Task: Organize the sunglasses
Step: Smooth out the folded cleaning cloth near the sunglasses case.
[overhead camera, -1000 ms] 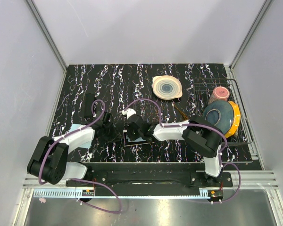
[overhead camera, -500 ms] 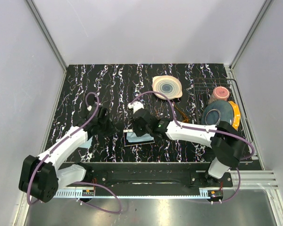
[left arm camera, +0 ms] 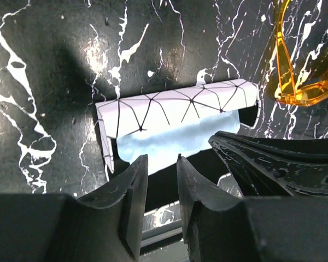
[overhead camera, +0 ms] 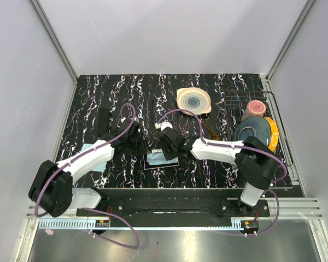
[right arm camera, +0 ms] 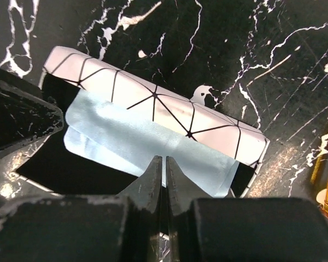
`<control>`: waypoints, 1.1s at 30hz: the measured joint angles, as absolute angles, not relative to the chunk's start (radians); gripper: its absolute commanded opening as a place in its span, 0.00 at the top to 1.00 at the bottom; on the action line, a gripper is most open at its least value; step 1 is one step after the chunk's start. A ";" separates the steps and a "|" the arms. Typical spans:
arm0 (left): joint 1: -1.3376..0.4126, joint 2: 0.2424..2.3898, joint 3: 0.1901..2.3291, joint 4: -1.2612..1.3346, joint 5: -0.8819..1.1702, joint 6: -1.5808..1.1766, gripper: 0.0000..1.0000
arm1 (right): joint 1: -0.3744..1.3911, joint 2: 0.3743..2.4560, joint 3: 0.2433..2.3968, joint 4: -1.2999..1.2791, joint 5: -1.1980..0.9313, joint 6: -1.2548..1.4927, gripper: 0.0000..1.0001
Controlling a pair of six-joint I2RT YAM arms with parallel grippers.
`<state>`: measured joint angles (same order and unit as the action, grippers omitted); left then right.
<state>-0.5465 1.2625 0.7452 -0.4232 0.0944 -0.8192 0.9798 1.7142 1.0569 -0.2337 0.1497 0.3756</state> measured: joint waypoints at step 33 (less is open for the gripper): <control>-0.609 1.547 0.865 -0.402 0.067 -0.732 0.61 | 0.941 1.658 1.050 -0.365 0.058 0.221 0.56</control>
